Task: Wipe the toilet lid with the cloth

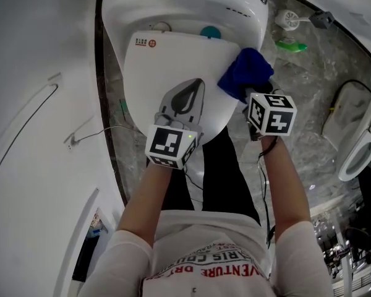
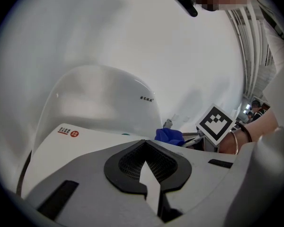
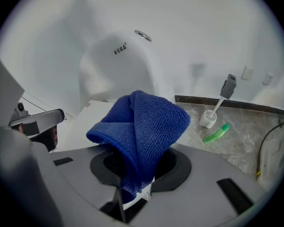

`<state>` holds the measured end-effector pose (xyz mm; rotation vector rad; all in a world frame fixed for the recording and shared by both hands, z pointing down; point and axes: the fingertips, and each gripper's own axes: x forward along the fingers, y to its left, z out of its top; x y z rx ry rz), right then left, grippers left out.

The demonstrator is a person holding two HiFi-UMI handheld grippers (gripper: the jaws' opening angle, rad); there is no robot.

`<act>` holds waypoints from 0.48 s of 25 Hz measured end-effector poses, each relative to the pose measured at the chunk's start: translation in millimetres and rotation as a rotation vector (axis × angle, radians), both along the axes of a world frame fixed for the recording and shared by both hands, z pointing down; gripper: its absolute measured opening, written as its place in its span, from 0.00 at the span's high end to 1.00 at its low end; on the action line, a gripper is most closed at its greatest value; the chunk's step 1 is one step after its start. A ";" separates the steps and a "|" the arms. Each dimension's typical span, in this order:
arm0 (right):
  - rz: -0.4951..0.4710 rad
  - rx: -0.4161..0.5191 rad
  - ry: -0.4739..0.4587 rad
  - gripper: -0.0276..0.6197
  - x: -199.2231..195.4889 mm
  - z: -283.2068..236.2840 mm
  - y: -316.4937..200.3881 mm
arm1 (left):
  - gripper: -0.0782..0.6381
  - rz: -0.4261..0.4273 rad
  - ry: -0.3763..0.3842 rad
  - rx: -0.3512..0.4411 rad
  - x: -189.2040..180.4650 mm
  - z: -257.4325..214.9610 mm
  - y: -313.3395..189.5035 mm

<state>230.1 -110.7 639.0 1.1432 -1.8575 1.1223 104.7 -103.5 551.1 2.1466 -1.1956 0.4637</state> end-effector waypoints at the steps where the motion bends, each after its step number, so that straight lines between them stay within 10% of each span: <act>1: 0.006 -0.006 0.013 0.82 4.7 1.9 1.7 | 0.88 0.002 -0.007 -0.004 -1.4 1.6 2.9; 12: 0.053 0.010 0.118 0.82 1.7 -27.4 16.8 | 0.88 -0.011 0.011 0.000 -57.7 -16.3 29.0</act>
